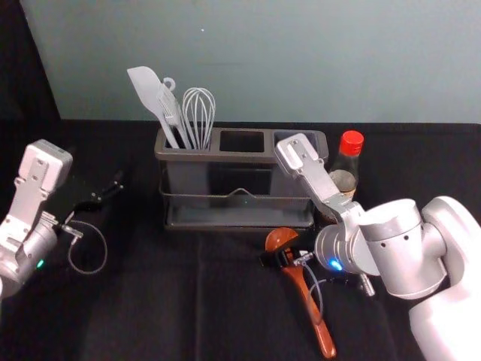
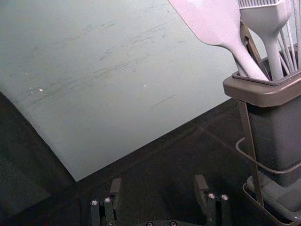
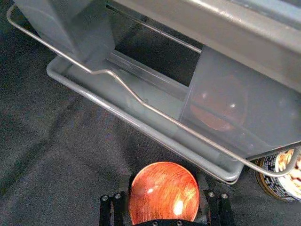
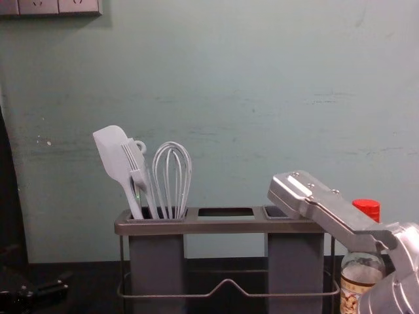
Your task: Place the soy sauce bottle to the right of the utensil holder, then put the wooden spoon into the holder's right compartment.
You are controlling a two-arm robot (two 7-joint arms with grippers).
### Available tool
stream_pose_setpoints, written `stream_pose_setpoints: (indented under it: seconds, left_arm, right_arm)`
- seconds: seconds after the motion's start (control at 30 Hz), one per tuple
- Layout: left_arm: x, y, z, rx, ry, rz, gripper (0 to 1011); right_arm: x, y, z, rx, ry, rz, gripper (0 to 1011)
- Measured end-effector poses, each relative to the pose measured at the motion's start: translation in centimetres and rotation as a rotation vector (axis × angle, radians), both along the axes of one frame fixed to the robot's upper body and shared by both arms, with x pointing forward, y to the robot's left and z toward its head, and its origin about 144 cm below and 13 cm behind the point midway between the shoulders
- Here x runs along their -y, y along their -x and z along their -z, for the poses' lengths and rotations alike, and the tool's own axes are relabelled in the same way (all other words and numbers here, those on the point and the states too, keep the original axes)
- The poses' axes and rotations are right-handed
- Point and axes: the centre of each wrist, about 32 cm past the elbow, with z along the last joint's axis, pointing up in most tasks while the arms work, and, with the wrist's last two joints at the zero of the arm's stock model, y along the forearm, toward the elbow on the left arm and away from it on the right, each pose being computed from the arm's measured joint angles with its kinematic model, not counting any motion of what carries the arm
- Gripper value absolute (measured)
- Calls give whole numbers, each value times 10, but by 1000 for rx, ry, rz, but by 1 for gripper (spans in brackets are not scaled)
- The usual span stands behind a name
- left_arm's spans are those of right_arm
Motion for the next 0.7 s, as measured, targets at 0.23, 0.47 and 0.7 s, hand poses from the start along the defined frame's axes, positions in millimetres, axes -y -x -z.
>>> stream_pose_setpoints:
  seconds: [0.23, 0.47, 0.7]
  left_arm:
    - [0, 0, 0, 0, 0, 0, 1000]
    - [0, 0, 0, 0, 0, 0, 1000]
    - [0, 0, 0, 0, 0, 0, 1000]
  right_arm:
    - [2, 12, -12, 28, 3, -15, 838]
    - [12, 33, -27, 77, -9, -34, 838]
    - [26, 56, -33, 158, 1, -55, 838]
